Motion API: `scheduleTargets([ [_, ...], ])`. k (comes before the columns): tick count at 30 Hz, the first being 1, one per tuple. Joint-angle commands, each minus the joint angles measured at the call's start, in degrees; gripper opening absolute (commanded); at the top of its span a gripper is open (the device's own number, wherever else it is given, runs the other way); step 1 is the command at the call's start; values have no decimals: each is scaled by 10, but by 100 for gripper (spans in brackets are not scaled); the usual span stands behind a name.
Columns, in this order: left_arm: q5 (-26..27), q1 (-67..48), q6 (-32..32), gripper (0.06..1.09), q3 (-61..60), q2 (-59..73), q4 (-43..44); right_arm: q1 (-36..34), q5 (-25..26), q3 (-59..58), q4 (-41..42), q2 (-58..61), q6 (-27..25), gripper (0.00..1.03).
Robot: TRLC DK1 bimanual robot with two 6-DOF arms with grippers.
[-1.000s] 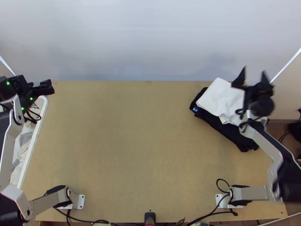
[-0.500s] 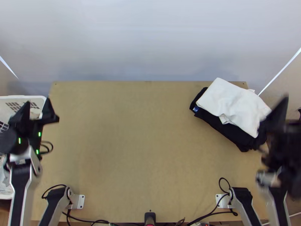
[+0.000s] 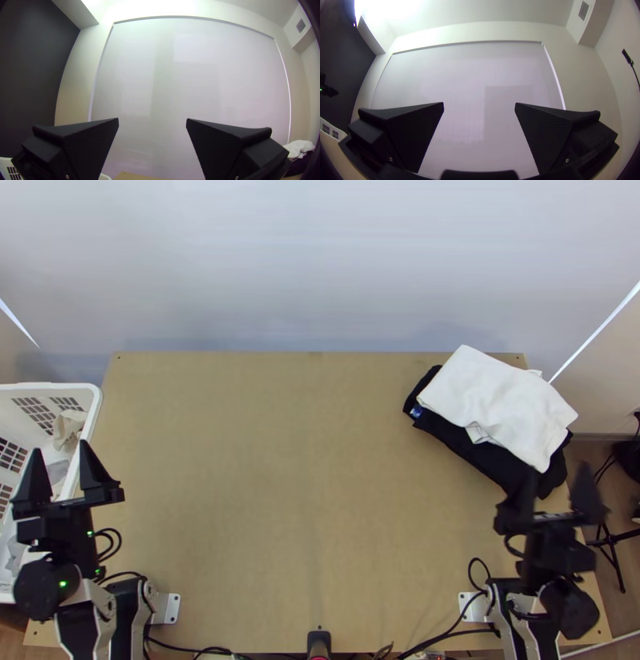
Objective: Fold the t-shirt
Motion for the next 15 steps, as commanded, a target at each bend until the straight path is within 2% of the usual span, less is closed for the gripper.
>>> scheduleTargets([
  [1, -40, 48, 12, 104, -102, -58, 63, 64, 43, -44, -168, -28, 12, 99],
  [2, -40, 60, 9, 104, -121, -58, 72, 83, 68, -44, -200, -28, 13, 99],
  [4, -40, 71, 5, 104, -155, -58, 79, 115, 76, -44, -254, -28, 13, 99],
  [7, -41, 79, -9, 104, -190, -58, 66, 100, 75, -44, -353, -28, 31, 99],
  [10, -40, 81, -35, 104, -190, -58, -5, 68, 76, -43, -441, -28, 57, 99],
  [15, -39, 76, -64, 104, -190, -58, -84, 37, 75, -41, -454, -27, 70, 99],
])
